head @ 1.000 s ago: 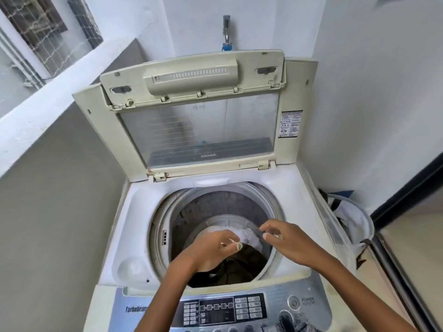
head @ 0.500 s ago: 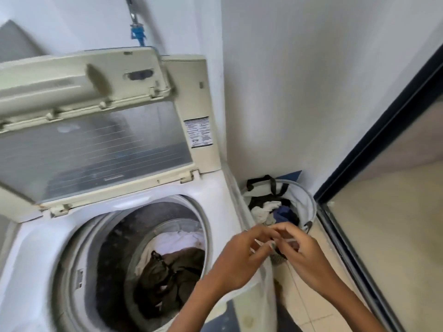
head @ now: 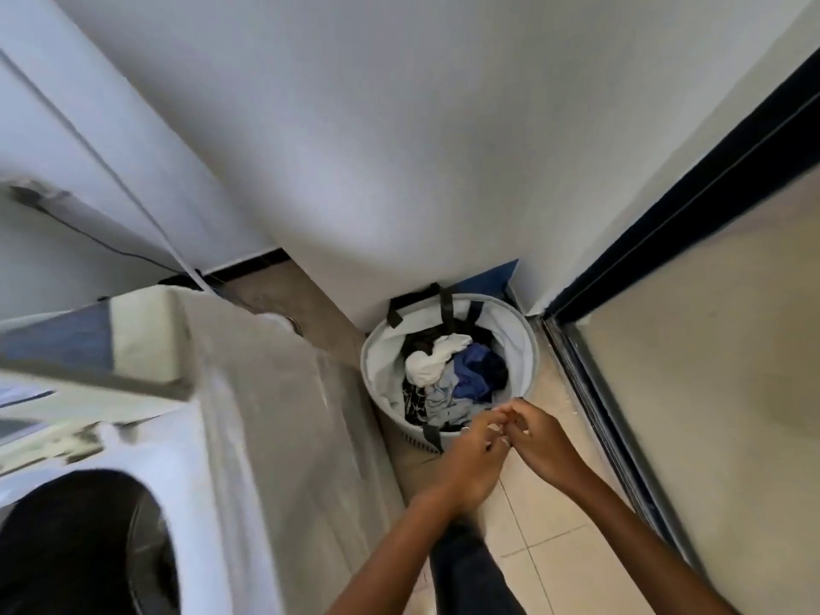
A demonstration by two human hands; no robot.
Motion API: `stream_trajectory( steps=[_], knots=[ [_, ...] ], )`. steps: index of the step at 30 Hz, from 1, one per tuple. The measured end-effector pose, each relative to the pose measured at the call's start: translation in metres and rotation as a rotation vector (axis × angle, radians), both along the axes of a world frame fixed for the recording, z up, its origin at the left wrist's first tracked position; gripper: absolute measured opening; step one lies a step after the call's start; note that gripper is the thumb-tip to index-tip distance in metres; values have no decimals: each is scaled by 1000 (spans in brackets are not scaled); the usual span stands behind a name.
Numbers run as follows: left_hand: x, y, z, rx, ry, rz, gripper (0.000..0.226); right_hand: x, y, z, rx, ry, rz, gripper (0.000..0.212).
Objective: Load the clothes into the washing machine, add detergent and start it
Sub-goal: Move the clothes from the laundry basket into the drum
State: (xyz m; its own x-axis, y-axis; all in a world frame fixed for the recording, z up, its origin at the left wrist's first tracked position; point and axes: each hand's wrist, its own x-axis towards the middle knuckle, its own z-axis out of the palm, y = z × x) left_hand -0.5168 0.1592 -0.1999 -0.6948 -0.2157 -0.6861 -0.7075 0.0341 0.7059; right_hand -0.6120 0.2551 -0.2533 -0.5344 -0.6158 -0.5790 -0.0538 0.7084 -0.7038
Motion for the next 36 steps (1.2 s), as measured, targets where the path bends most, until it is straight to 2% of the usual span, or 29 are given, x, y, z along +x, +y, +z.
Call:
stream_trajectory(
  steps=[2,6,10,14,17,19,21,23,27,28,31,33,34,35,36],
  knots=[
    [-9,-9,-40,-23,-104,95,34,-22,-18,-40,66,-11,21,15],
    [-17,-28,-122,-87,-260,183,34,-61,-54,-138,213,-25,92,23],
    [-26,-39,-187,-217,-269,165,36,-80,-82,-232,357,111,311,25],
    [-27,-45,-242,-210,-253,142,40,-78,-100,-307,571,396,700,54],
    [-24,-52,-274,-132,-284,176,41,-72,-109,-355,612,516,963,78],
    [-17,-54,-289,-90,-321,246,39,-65,-109,-380,633,497,1035,93],
    [-10,-57,-295,-86,-348,299,38,-56,-103,-392,646,461,949,98],
    [-4,-58,-294,-84,-360,328,36,-51,-99,-390,646,440,797,82],
    [1,-59,-274,-16,-377,400,36,-50,-99,-345,530,395,727,13],
    [-2,-61,-266,-4,-380,437,36,-52,-99,-326,453,355,673,6],
    [-10,-71,-253,119,-416,716,38,-59,-93,-260,254,155,507,17],
    [-25,-77,-239,291,-422,899,48,-63,-85,-205,126,-83,413,32],
    [-34,-76,-233,318,-388,956,49,-64,-80,-177,61,-180,366,37],
    [-41,-76,-224,215,-358,1002,45,-66,-76,-151,3,-234,347,37],
    [-47,-77,-215,113,-305,1139,39,-66,-72,-131,-49,-264,348,33]
  ],
)
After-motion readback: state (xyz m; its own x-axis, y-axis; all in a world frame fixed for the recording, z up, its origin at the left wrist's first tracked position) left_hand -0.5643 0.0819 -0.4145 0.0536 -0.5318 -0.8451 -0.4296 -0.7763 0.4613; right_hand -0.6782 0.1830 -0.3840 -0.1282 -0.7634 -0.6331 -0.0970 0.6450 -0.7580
